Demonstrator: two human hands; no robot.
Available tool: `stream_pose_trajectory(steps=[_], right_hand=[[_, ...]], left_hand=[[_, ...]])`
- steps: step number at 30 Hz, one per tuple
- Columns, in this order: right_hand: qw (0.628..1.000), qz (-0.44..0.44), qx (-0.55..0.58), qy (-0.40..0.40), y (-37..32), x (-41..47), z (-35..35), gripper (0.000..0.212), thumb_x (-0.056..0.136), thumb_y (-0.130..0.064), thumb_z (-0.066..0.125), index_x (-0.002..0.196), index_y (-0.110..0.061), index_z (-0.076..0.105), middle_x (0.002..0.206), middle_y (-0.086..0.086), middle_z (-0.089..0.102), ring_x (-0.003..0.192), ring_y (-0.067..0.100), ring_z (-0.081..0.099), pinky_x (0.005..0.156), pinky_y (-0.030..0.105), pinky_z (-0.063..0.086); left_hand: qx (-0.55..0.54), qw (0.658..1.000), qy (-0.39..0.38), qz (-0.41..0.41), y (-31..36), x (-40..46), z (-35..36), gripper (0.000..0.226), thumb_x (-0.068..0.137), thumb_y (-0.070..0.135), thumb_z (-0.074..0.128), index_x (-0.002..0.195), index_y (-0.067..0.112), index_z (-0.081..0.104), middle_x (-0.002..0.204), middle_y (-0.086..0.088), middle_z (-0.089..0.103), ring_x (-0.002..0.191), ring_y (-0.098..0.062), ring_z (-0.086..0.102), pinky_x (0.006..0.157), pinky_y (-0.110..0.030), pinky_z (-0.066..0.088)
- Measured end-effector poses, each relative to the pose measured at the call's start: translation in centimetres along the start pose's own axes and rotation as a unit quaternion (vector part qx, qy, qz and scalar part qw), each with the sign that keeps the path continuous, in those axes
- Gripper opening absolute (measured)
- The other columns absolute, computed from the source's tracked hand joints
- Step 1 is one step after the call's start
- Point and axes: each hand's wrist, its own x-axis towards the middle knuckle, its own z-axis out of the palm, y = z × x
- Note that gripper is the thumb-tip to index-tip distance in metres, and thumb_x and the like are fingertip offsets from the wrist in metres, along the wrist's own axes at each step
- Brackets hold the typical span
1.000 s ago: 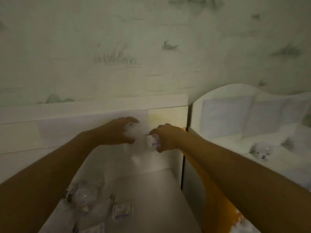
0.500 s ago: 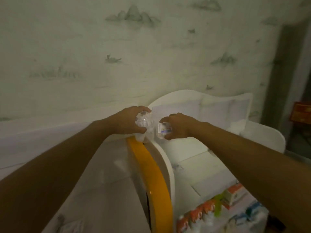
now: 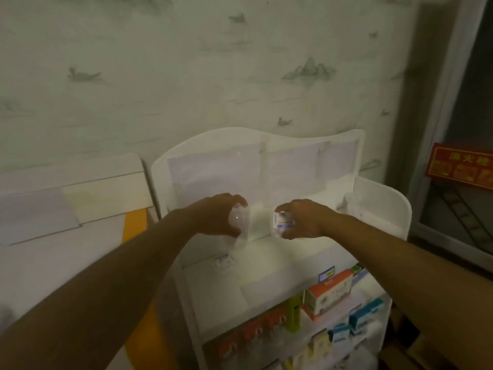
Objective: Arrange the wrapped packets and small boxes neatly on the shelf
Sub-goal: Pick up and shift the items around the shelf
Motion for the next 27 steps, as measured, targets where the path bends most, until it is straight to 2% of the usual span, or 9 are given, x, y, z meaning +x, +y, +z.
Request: stream_pose_trajectory(steps=[7,13,16,20,27], right_hand=[[0.998,-0.014,0.038,-0.053,1.3,2.6,5.6,0.070,0.080,-0.043,0.071,0.141,-0.022,0.042,0.137,0.005,0.053,0.121,0.025,0.052,0.099,0.033,0.043],[0.994,-0.035,0.040,-0.096,-1.0,7.0,9.0,0.072,0.080,-0.039,0.073,0.142,-0.021,0.042,0.137,0.007,0.052,0.122,0.026,0.052,0.101,0.039,0.045],[0.992,-0.045,0.037,-0.108,-3.0,10.0,10.8,0.074,0.079,-0.044,0.073,0.142,-0.024,0.040,0.141,0.005,0.050,0.126,0.026,0.049,0.104,0.041,0.043],[0.992,-0.042,0.019,-0.121,-6.2,13.5,13.5,0.078,0.076,-0.057,0.069,0.142,-0.028,0.038,0.140,0.002,0.049,0.126,0.024,0.048,0.102,0.041,0.043],[0.990,-0.033,0.030,-0.137,-8.6,16.6,16.7,0.082,0.074,-0.058,0.071,0.143,-0.029,0.037,0.139,0.002,0.049,0.126,0.026,0.048,0.102,0.042,0.044]], left_hand=[[0.022,0.998,-0.042,-0.039,-1.8,1.3,1.7,0.076,0.073,0.038,0.079,0.135,0.027,0.036,0.133,0.000,0.046,0.113,-0.024,0.054,0.096,-0.039,0.048],[0.046,0.997,-0.038,-0.052,-5.4,2.1,2.0,0.079,0.071,0.037,0.080,0.135,0.025,0.035,0.133,0.000,0.050,0.105,-0.023,0.058,0.090,-0.036,0.051],[0.039,0.998,-0.036,-0.044,-7.1,2.5,1.9,0.080,0.071,0.040,0.079,0.137,0.026,0.035,0.134,0.003,0.050,0.106,-0.016,0.055,0.090,-0.031,0.048],[0.058,0.997,-0.035,-0.043,-9.5,3.1,1.8,0.078,0.072,0.044,0.076,0.138,0.032,0.036,0.131,0.006,0.048,0.109,-0.018,0.056,0.092,-0.034,0.050],[0.049,0.997,-0.042,-0.039,-12.4,3.5,2.3,0.075,0.067,0.048,0.074,0.133,0.034,0.041,0.125,0.010,0.053,0.111,-0.014,0.056,0.092,-0.036,0.052]])
